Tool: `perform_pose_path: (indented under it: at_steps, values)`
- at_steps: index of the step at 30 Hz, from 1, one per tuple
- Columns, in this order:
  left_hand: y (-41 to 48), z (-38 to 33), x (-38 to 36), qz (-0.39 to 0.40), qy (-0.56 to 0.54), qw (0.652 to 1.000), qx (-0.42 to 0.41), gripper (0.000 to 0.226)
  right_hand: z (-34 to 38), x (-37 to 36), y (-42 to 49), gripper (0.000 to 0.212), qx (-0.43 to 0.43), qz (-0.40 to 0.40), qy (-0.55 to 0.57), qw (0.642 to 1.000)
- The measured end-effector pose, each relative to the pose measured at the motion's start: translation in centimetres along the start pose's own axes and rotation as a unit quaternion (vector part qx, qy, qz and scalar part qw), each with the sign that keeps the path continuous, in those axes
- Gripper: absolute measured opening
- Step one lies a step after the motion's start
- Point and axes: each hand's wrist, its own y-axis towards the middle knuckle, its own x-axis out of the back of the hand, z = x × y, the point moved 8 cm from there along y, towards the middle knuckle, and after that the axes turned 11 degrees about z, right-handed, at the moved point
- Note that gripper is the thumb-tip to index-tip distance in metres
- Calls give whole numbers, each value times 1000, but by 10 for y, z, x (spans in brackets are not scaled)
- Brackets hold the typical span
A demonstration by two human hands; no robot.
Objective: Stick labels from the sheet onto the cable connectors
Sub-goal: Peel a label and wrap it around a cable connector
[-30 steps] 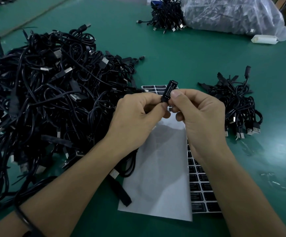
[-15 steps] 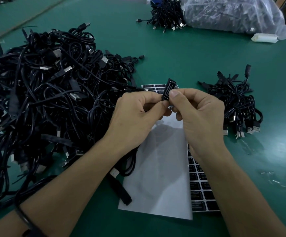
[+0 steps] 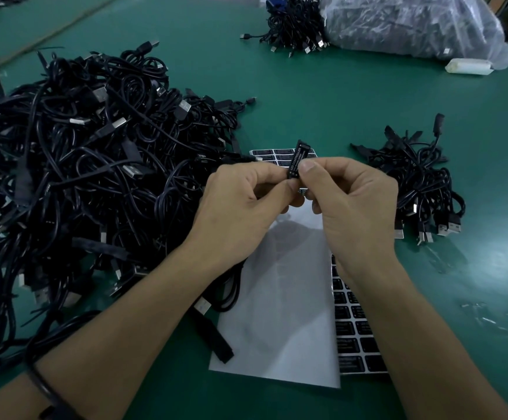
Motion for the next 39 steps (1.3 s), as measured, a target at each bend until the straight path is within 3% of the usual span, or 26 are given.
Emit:
perform_pose_path:
  at_steps: [28, 39]
  values:
    - [-1, -5, 8, -45, -19, 999, -14, 19, 8, 0, -6, 10, 38, -24, -97, 994]
    - [-1, -6, 9, -53, -27, 998, -18, 18, -4, 7, 0, 19, 13, -27, -22, 999]
